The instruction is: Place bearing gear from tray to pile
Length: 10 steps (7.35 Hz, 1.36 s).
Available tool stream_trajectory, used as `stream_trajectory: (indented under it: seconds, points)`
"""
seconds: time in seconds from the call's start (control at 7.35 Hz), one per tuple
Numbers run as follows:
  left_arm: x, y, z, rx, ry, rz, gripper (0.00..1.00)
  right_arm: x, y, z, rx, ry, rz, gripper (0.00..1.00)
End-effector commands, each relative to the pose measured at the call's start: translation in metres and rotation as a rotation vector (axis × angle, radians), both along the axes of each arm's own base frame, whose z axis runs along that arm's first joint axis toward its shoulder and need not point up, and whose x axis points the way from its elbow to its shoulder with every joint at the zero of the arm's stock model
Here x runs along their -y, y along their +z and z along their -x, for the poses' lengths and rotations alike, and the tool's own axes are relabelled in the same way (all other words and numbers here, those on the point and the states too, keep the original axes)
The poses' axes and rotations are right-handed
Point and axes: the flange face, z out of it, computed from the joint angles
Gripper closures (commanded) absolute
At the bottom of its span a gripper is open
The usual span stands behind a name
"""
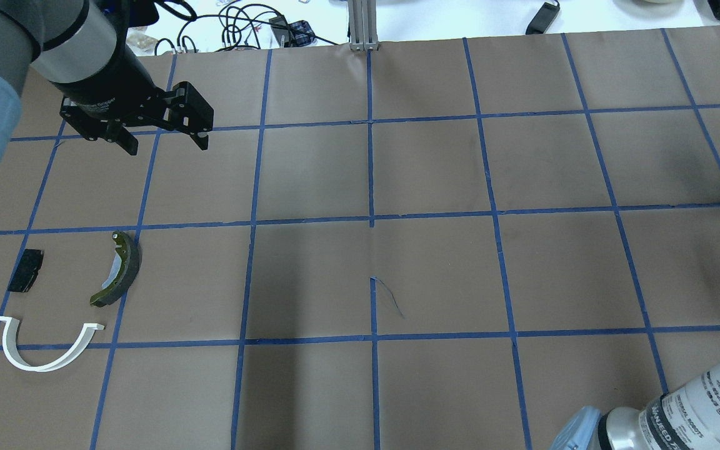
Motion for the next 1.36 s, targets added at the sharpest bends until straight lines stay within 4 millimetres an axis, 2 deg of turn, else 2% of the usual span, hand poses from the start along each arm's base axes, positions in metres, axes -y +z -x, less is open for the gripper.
stream_trajectory:
  seconds: [0.0,0.41,0.82,1.09,1.22]
  points:
    - [0.000,0.001,0.000,0.000,0.000,0.002,0.00,0.003,-0.011,0.003,0.000,0.001,-0.004,0.45]
    - [0.000,0.002,0.000,0.000,0.000,0.003,0.00,0.006,-0.013,0.005,-0.011,0.003,0.020,0.45]
    - [-0.001,0.002,0.000,0.000,0.000,0.005,0.00,0.004,-0.015,0.003,-0.005,-0.005,0.019,0.89]
    - [-0.001,0.002,0.000,0.000,0.000,0.005,0.00,0.003,-0.002,0.003,-0.017,-0.035,0.023,1.00]
    - [-0.001,0.002,0.000,0.000,0.000,0.005,0.00,0.006,0.020,-0.006,-0.033,-0.066,0.035,1.00]
